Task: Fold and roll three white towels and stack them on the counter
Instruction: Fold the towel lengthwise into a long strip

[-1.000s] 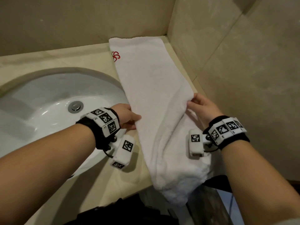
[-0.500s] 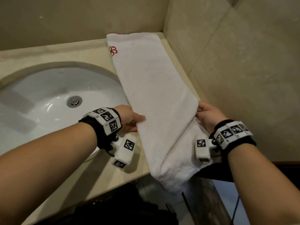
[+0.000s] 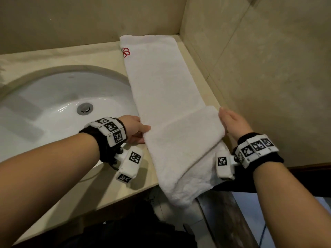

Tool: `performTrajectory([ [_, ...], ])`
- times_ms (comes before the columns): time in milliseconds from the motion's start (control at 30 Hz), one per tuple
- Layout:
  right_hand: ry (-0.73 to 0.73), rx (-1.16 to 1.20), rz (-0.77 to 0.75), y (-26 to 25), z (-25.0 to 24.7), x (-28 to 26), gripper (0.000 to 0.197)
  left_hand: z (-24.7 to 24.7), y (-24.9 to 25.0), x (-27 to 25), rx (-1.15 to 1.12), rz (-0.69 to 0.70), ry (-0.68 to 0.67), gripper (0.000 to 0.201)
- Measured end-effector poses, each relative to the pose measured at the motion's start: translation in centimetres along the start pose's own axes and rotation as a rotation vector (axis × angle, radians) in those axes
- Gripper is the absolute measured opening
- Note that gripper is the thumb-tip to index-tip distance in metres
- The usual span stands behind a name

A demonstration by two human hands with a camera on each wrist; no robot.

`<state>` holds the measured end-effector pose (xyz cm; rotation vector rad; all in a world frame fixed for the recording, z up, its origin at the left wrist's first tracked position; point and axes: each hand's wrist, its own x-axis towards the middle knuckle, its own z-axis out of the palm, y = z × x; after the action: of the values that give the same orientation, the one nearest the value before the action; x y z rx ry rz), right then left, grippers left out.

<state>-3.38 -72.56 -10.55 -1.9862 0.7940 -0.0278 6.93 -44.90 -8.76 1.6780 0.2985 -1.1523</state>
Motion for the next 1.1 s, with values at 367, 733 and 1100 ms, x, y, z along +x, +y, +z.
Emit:
performTrajectory([
  [367, -0.086, -0.153, -0.127, 1.1, -1.4, -3.6, 0.024, 2.3, -2.4, -2.4, 0.123, 0.015, -0.01, 0.019],
  [733, -0.136, -0.323, -0.131, 2.4, -2.3, -6.5, 0.037, 2.4, -4.2, -3.3, 0.1, 0.0, 0.048, 0.014],
  [1100, -0.105, -0.164, 0.021, 4.4, -1.6, -8.7, 0.016, 2.7, -6.0, -4.0, 0.051, 0.031, 0.057, 0.025],
])
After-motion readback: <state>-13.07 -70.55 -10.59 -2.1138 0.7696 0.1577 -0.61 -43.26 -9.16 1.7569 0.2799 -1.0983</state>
